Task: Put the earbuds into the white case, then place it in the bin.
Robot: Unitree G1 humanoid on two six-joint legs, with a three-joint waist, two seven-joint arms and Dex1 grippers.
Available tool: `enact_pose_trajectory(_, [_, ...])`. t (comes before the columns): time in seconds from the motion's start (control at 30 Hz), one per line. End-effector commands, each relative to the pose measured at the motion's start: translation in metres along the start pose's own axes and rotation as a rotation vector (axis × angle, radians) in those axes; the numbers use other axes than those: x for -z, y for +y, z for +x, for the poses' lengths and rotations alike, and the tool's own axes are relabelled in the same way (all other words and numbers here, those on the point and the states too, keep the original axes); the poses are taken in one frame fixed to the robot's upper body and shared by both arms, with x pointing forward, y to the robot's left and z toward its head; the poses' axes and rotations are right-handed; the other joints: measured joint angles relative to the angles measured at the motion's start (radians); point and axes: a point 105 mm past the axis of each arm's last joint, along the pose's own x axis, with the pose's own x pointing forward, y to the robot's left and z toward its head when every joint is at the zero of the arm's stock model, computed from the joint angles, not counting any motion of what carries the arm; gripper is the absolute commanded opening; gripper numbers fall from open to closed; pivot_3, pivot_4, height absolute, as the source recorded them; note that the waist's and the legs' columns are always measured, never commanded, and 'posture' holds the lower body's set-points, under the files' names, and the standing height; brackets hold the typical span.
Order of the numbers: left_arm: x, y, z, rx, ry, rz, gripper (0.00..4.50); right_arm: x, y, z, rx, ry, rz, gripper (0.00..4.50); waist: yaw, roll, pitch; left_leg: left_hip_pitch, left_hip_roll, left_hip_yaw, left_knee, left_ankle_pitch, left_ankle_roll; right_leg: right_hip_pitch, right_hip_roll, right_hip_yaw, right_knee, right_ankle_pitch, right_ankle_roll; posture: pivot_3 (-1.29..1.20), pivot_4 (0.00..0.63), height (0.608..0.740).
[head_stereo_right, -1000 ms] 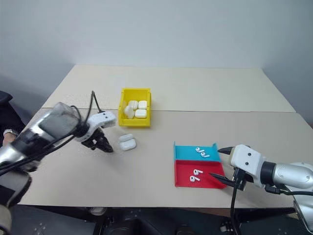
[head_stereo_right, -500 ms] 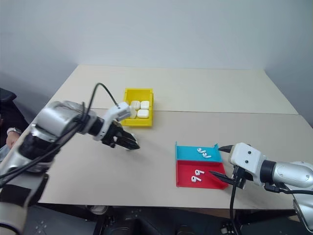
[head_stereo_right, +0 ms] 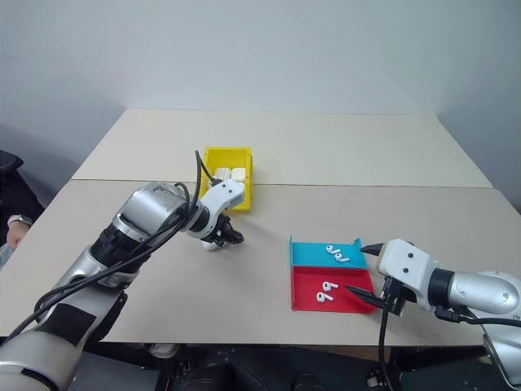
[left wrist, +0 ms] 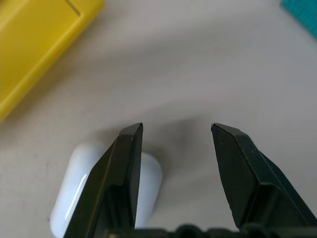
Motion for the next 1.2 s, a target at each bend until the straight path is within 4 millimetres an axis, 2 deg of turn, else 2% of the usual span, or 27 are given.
enact_pose_trajectory(0.03, [0.003, 0.004, -0.006, -0.047, 0.017, 0.073, 2.37, -0.008, -0.004, -0.001, 0.024, -0.013, -0.031, 4.5, 0.0, 0.0, 0.0, 0.0, 0.0, 0.0, 0.0, 0.0, 0.0, 0.0, 0.0, 0.0, 0.0, 0.0, 0.0, 0.0, 0.15, 0.74])
enact_pose_trajectory(0.4, [0.035, 0.013, -0.026, -0.048, 0.089, 0.098, 2.37, -0.004, -0.004, 0.0, 0.011, 0.007, -0.042, 4.5, -0.003, 0.0, 0.0, 0.0, 0.0, 0.0, 0.0, 0.0, 0.0, 0.0, 0.0, 0.0, 0.0, 0.0, 0.0, 0.0, 0.15, 0.74])
enact_pose_trajectory(0.73, [0.061, 0.011, -0.05, 0.015, 0.142, 0.129, 2.37, -0.003, -0.007, 0.003, 0.006, 0.016, -0.054, 4.5, 0.004, 0.0, 0.0, 0.0, 0.0, 0.0, 0.0, 0.0, 0.0, 0.0, 0.0, 0.0, 0.0, 0.0, 0.0, 0.0, 0.15, 0.74])
enact_pose_trajectory(1.03, [0.06, 0.006, -0.059, 0.049, 0.124, 0.142, 2.37, 0.0, -0.009, 0.005, 0.005, 0.022, -0.055, 4.5, 0.008, 0.0, 0.0, 0.0, 0.0, 0.0, 0.0, 0.0, 0.0, 0.0, 0.0, 0.0, 0.0, 0.0, 0.0, 0.0, 0.15, 0.74])
enact_pose_trajectory(1.2, [0.075, 0.015, -0.061, 0.036, 0.165, 0.127, 2.37, 0.001, -0.01, 0.005, 0.005, 0.032, -0.057, 4.5, 0.004, 0.0, 0.0, 0.0, 0.0, 0.0, 0.0, 0.0, 0.0, 0.0, 0.0, 0.0, 0.0, 0.0, 0.0, 0.0, 0.15, 0.74])
